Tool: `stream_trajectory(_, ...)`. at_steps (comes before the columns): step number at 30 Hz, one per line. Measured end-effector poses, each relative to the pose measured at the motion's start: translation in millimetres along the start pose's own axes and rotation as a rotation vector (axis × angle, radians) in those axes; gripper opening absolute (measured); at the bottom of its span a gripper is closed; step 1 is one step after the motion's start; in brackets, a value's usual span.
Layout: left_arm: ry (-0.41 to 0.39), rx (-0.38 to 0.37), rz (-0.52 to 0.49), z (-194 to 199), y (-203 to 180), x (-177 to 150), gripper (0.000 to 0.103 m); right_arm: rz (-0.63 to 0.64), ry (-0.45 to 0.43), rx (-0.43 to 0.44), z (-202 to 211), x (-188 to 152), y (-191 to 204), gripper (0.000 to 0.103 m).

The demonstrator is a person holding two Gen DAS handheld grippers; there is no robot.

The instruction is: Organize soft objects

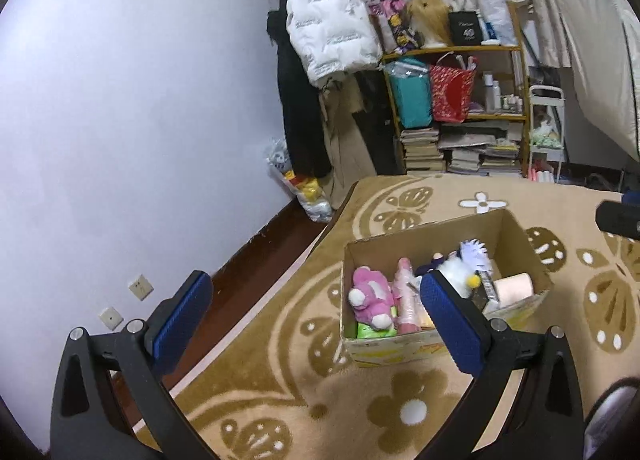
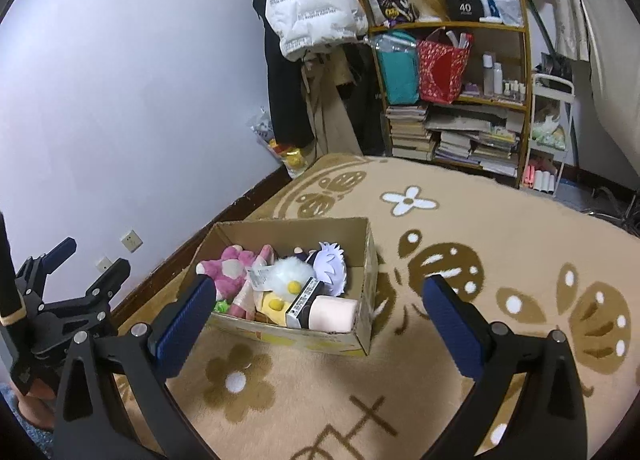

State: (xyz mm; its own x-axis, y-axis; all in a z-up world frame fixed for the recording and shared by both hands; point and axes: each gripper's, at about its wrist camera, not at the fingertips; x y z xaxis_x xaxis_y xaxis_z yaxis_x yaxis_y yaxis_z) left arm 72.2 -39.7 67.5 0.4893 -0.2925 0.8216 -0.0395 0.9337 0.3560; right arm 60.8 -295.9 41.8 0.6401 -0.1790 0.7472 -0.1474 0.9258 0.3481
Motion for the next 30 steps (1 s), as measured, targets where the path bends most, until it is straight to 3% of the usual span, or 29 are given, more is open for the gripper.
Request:
stream_trajectory(16,-0.056,-0.066,0.091,74.2,20.7,-14.0,0.103,0.006,-0.089,0.017,72.1,-9.5,19.9,0.103)
stream_trajectory(27,-0.036,-0.093,0.152,86.4,35.8,-54.0,0.103,0.023,-0.051,0.041,71.2,-61.1,38.8,0.103)
stream_trajectory(30,-0.024,-0.064,0.144,84.4,35.2,-63.2,0.103,0.06,-0.071,0.016,71.0,-74.5,48.8,0.103)
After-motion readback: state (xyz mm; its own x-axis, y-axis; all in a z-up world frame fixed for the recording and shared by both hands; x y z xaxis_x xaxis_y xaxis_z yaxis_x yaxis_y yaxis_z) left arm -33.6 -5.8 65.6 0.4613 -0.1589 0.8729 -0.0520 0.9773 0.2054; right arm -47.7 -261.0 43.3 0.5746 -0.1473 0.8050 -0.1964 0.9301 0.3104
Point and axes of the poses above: each gripper's, at about its wrist camera, not at the fingertips, and z roughly against the way its jaws point, y to its left, x to its top, and after that the axes turned 9 degrees about x, right-handed
